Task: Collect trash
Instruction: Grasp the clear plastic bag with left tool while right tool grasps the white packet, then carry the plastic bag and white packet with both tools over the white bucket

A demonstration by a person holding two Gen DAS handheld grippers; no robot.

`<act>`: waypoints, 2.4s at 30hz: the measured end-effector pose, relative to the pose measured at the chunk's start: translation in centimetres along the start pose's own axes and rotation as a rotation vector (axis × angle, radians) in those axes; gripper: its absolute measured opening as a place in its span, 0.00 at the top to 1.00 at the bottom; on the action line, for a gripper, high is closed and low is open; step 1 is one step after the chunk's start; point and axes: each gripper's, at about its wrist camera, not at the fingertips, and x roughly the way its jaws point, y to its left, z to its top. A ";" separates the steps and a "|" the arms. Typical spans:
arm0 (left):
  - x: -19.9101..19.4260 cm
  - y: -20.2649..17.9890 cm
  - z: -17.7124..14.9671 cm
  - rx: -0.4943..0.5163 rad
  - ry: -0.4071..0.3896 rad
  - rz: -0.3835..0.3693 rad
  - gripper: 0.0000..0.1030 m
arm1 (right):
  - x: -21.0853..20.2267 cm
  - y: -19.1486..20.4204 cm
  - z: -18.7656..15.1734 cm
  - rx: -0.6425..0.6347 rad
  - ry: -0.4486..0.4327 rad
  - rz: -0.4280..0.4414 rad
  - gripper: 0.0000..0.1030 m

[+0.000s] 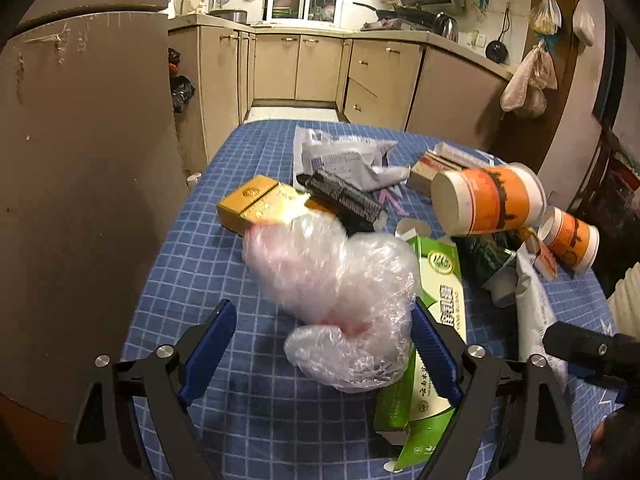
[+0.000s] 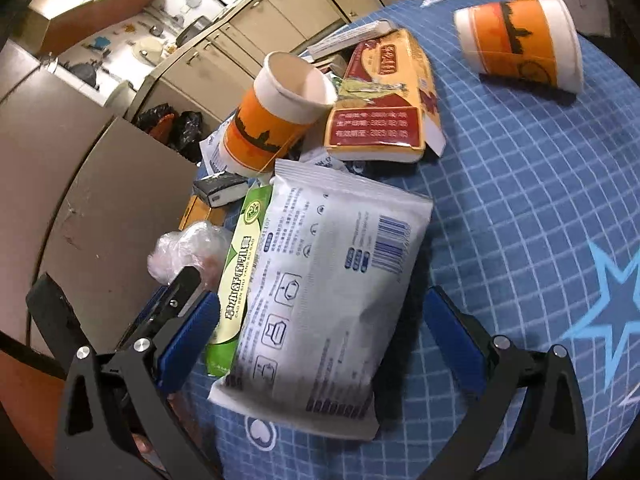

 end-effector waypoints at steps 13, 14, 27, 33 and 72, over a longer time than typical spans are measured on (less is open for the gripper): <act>0.9 -0.3 -0.5 -0.022 0.023 -0.001 0.48 | 0.2 -0.5 -0.1 -0.072 -0.014 0.028 0.40; 0.8 -0.3 -0.5 -0.020 0.019 0.004 0.49 | 0.0 -0.6 -0.2 -0.077 -0.013 0.032 0.44; -0.5 -0.1 -0.4 -0.009 -0.021 0.065 0.61 | -1.2 -0.5 -1.4 -0.136 -0.005 0.083 0.60; -1.6 0.3 -0.4 -0.011 -0.041 0.111 0.62 | -2.3 -0.5 -2.2 -0.146 -0.010 0.105 0.60; -10.2 -24.3 0.8 0.250 -0.175 -0.242 0.63 | -25.4 -12.0 1.8 -0.241 -0.513 -0.014 0.60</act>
